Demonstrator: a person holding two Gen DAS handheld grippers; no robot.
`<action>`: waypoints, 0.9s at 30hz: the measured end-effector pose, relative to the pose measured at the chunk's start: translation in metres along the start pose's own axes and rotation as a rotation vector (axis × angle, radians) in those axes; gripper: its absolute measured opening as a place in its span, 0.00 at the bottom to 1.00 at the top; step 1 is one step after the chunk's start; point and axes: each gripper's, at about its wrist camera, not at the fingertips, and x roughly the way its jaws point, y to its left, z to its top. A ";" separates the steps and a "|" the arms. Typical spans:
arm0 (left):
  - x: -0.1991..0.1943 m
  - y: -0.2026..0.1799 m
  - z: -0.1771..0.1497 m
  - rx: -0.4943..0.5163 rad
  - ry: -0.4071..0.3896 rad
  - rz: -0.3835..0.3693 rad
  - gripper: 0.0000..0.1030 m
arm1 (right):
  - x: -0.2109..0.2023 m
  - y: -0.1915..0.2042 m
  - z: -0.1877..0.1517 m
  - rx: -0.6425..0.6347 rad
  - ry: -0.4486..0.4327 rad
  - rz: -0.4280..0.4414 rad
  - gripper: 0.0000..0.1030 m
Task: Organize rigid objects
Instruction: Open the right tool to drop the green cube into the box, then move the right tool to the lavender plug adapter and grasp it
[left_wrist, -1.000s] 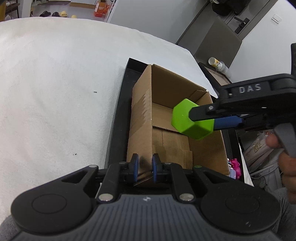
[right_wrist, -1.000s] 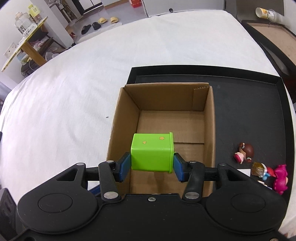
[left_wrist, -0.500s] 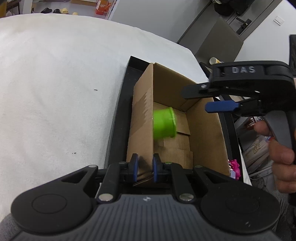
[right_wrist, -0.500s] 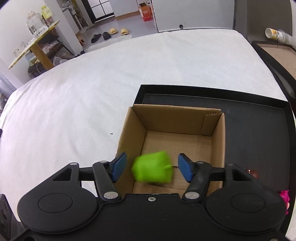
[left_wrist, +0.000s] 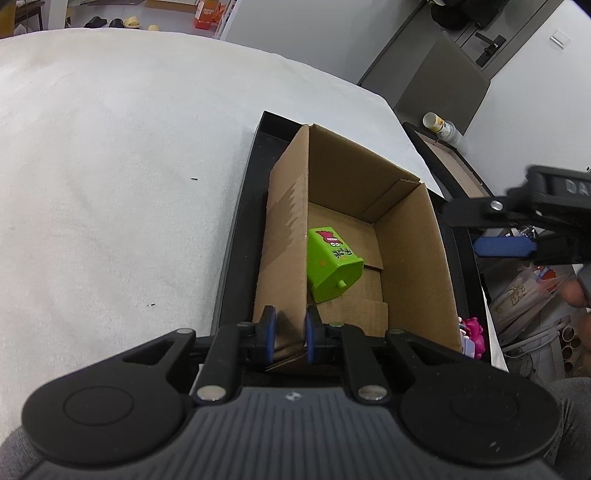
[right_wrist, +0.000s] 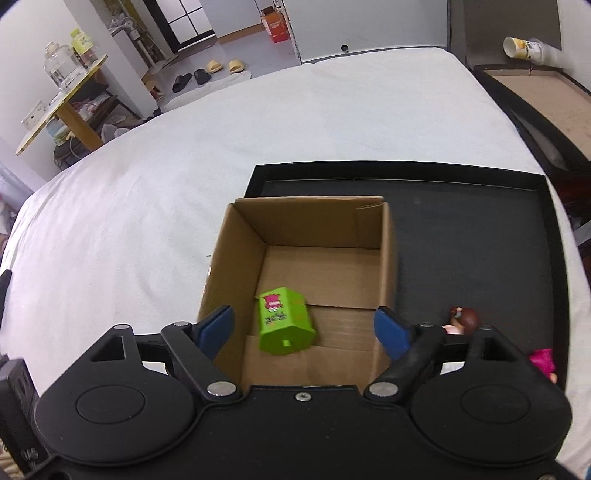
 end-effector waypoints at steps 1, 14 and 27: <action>-0.001 0.000 0.000 0.000 0.000 0.000 0.13 | -0.001 -0.002 0.000 0.000 0.004 0.001 0.80; 0.001 -0.003 0.000 0.003 0.005 0.021 0.13 | -0.026 -0.036 -0.009 0.022 0.023 -0.024 0.81; 0.003 -0.007 -0.001 0.002 0.003 0.041 0.13 | -0.035 -0.089 -0.016 0.116 0.011 -0.044 0.80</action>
